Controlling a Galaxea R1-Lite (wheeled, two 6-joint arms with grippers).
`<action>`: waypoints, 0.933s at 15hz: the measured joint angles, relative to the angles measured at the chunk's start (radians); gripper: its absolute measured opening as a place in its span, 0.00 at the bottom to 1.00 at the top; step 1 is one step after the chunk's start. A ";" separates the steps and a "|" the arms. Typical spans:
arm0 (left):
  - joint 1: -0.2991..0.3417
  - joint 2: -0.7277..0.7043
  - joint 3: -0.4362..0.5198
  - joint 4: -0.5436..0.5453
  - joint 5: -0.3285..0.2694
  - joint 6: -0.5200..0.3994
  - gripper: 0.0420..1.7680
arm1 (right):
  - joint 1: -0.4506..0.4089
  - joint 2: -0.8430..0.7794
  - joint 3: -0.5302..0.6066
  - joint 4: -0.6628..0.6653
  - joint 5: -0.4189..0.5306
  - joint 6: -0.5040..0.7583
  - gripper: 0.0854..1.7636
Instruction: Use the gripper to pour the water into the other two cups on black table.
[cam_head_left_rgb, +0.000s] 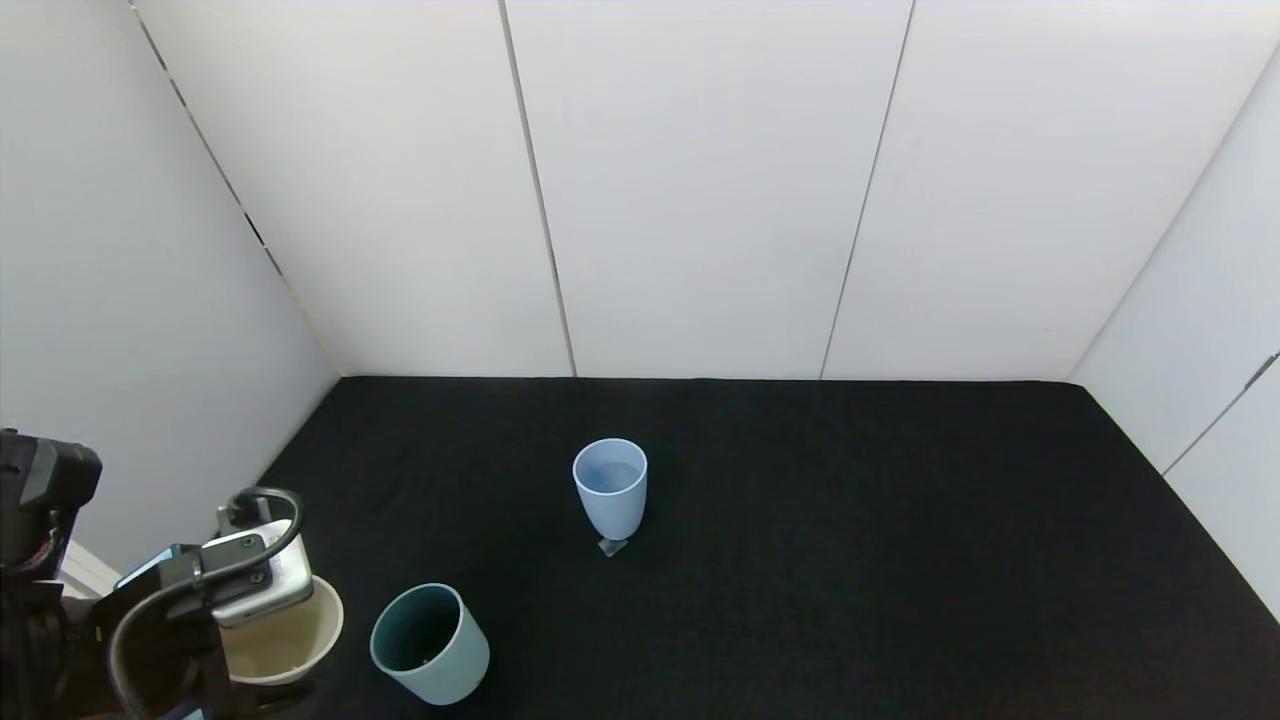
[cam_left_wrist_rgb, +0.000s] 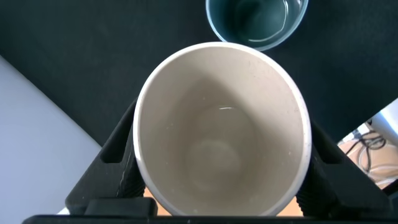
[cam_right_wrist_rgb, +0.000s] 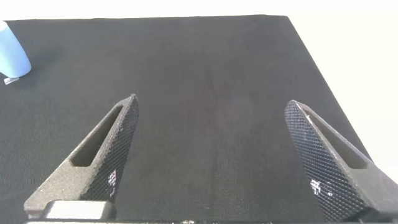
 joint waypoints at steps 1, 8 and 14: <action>-0.004 0.007 -0.003 0.000 0.007 0.011 0.72 | 0.000 0.000 0.000 0.000 0.000 0.000 0.97; -0.069 0.055 -0.038 0.001 0.086 0.083 0.72 | 0.000 0.000 0.000 0.000 0.000 0.000 0.97; -0.124 0.099 -0.067 0.002 0.176 0.156 0.72 | 0.000 0.000 0.000 0.000 0.000 0.000 0.97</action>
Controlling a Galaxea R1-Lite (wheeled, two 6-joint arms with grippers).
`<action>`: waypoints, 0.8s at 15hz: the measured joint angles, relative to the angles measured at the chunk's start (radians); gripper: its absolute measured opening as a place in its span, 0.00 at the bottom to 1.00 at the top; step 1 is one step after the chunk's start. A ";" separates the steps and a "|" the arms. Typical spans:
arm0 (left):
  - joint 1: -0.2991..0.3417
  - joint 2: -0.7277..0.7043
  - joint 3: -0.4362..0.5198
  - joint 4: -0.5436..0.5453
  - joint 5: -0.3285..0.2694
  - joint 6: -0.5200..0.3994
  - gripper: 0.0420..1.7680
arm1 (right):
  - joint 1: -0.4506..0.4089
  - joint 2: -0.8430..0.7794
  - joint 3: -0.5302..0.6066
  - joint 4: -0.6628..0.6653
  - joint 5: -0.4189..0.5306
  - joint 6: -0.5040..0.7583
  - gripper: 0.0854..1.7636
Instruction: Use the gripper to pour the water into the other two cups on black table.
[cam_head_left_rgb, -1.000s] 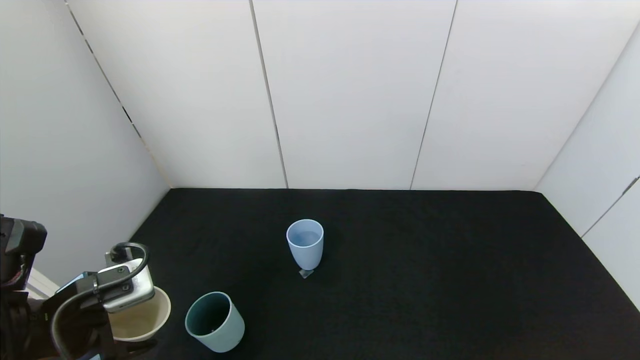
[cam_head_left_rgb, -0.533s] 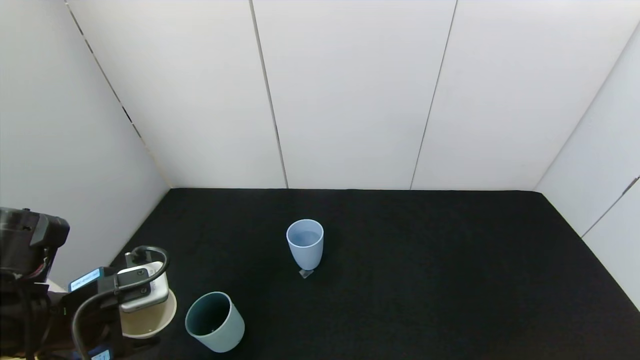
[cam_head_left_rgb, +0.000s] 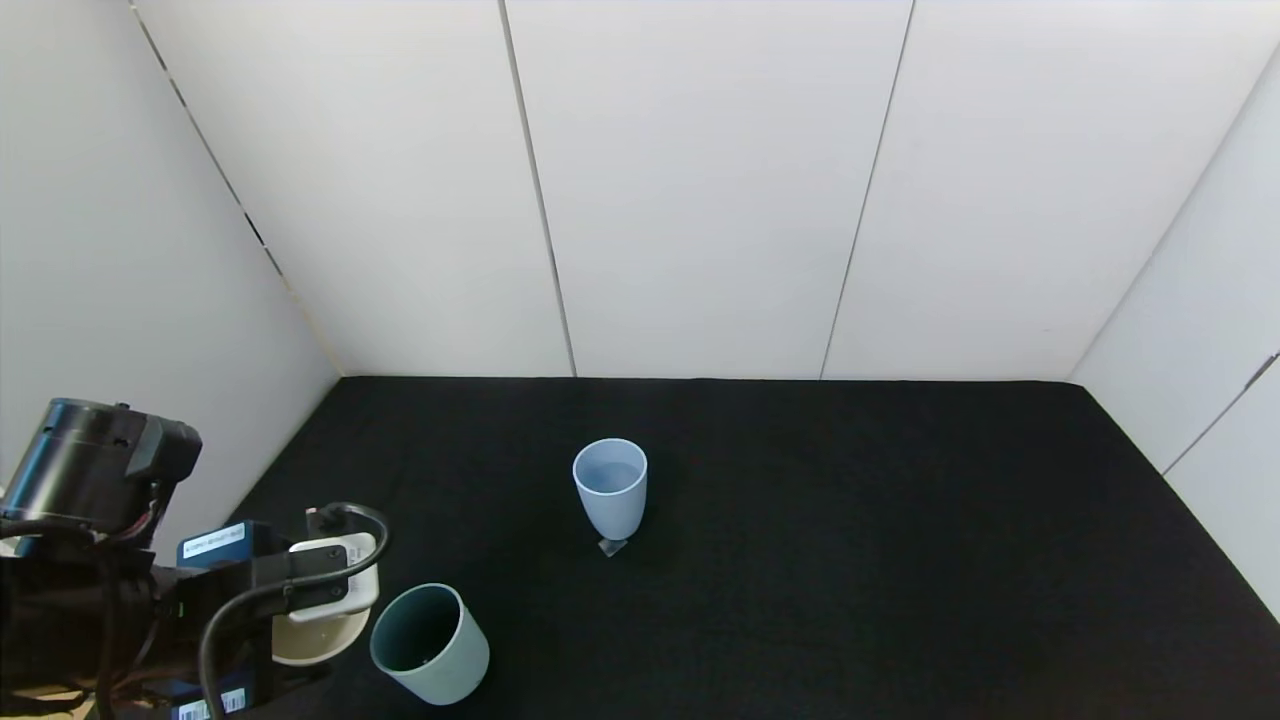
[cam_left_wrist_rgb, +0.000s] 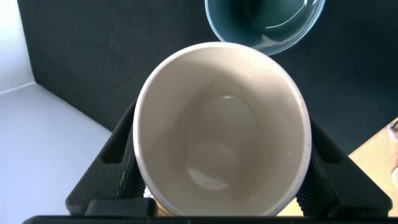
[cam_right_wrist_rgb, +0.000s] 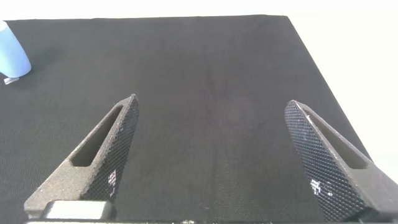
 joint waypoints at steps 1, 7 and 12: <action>-0.001 0.008 -0.007 0.000 0.010 0.011 0.72 | 0.000 0.000 0.000 0.000 0.000 0.000 0.97; -0.022 0.039 -0.054 0.039 0.061 0.054 0.72 | 0.000 0.000 0.000 0.000 0.000 0.000 0.97; -0.066 0.050 -0.118 0.114 0.110 0.060 0.72 | 0.000 0.000 0.000 0.000 0.000 0.000 0.97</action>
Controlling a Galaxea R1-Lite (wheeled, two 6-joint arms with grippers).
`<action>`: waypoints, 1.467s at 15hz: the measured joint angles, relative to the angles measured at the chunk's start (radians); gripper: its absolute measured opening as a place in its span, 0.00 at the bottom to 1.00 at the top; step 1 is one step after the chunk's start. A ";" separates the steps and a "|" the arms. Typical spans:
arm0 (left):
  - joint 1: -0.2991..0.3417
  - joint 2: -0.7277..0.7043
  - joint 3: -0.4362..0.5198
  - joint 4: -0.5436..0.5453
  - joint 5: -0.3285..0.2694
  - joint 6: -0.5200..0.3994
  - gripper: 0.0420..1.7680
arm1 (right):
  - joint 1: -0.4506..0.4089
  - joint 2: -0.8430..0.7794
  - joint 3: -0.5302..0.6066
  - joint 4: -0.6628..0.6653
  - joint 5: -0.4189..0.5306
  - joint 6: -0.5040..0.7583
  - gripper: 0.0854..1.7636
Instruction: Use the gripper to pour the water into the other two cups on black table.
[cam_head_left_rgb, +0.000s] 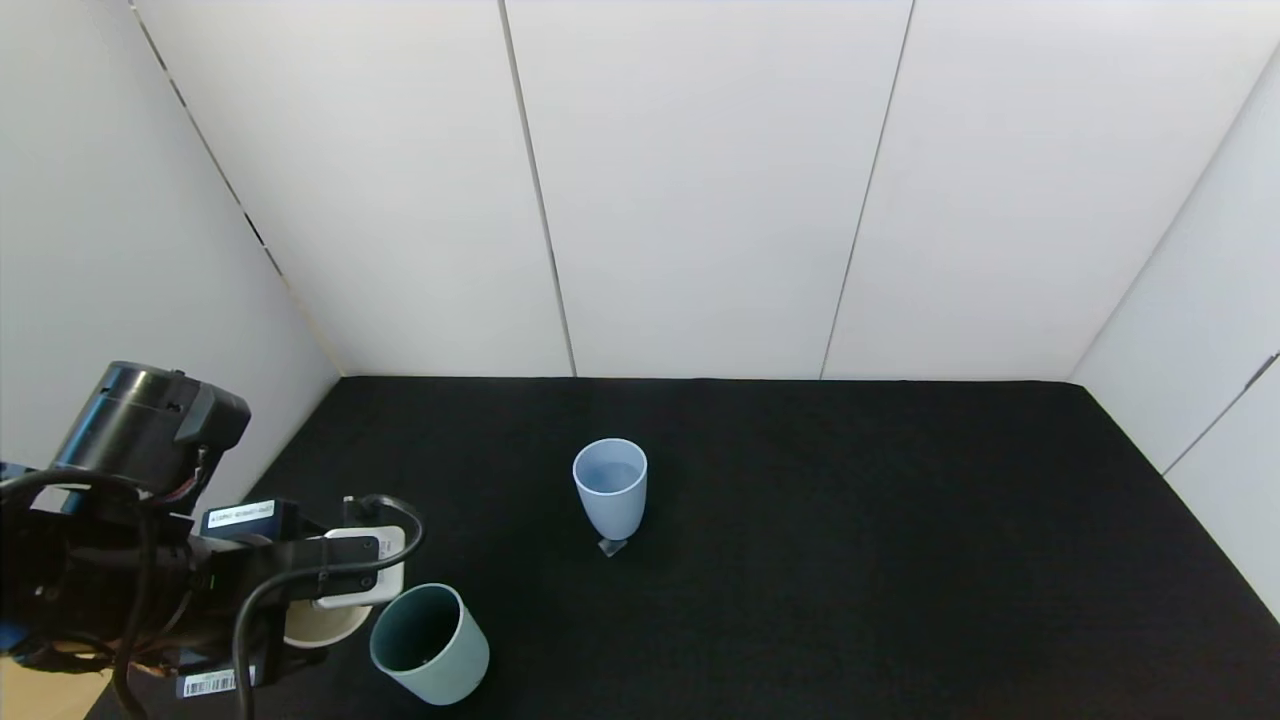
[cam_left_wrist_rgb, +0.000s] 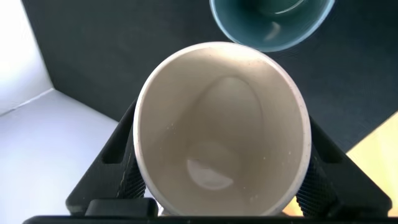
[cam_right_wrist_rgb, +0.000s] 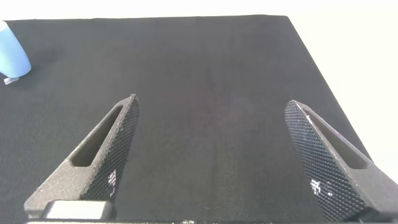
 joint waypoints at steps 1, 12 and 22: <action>-0.008 0.003 -0.007 0.000 0.016 0.006 0.72 | 0.000 0.000 0.000 0.000 0.000 0.000 0.97; -0.072 0.025 -0.023 0.002 0.133 0.056 0.71 | 0.000 0.000 0.000 0.000 0.000 0.000 0.97; -0.152 0.027 -0.016 0.002 0.264 0.107 0.71 | 0.000 0.000 0.000 0.000 0.000 0.000 0.97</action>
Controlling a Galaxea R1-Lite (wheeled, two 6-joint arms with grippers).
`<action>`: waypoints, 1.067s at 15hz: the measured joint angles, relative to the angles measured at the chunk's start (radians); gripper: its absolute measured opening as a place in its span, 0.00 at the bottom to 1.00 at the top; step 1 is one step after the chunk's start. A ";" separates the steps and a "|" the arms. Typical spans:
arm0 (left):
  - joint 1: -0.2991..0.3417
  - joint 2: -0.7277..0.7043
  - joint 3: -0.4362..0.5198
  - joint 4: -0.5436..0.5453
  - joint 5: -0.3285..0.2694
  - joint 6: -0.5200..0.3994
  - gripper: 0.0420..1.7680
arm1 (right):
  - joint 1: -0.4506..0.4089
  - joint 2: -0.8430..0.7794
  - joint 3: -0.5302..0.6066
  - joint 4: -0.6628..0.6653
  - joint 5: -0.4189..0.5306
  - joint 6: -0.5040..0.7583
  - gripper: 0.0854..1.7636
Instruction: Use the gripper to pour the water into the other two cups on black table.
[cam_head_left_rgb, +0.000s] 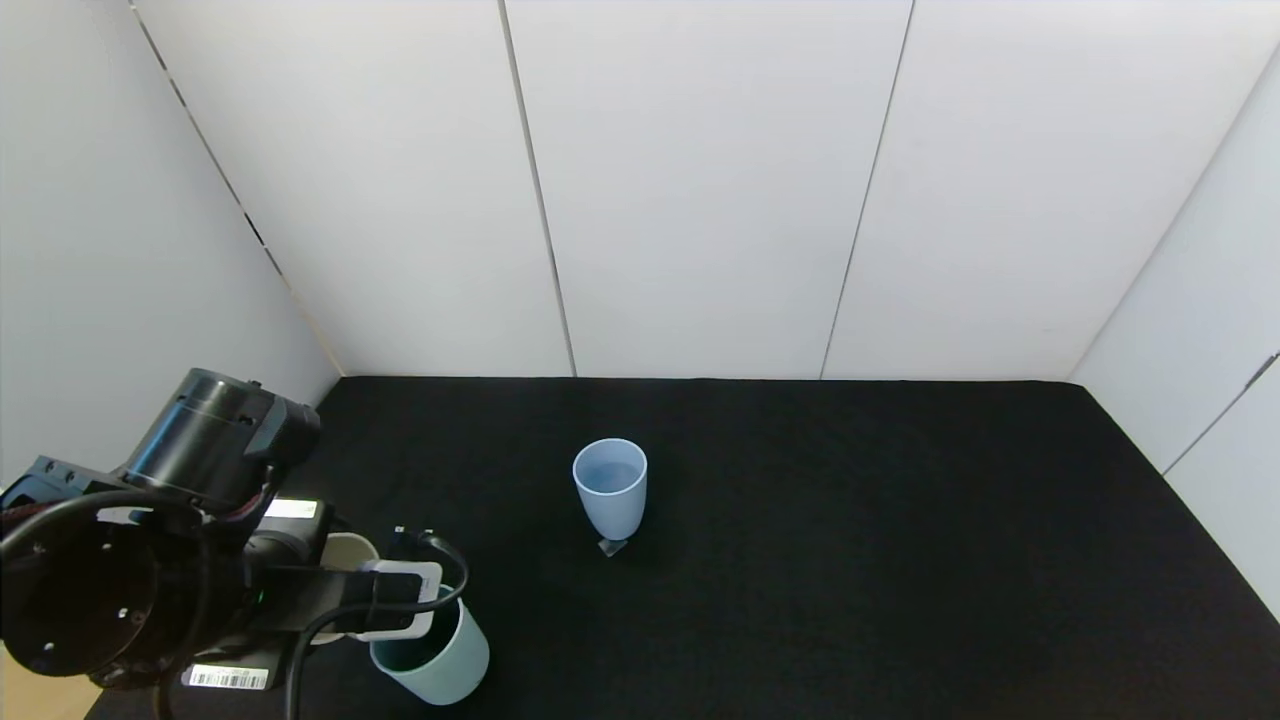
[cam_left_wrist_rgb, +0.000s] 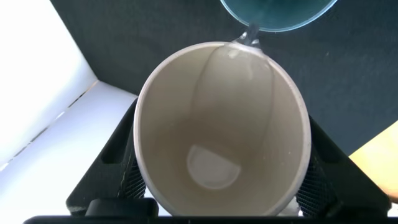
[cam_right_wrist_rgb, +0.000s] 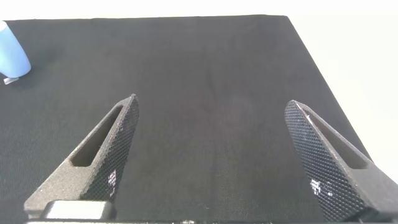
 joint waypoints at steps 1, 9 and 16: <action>-0.005 0.000 0.002 0.000 0.001 0.001 0.71 | 0.000 0.000 0.000 0.000 0.000 0.000 0.97; -0.009 0.001 0.005 0.000 0.003 0.002 0.71 | 0.000 0.000 0.000 0.000 0.000 0.000 0.97; -0.007 -0.005 0.006 -0.006 -0.023 -0.015 0.71 | 0.000 0.000 0.000 0.000 0.000 0.000 0.97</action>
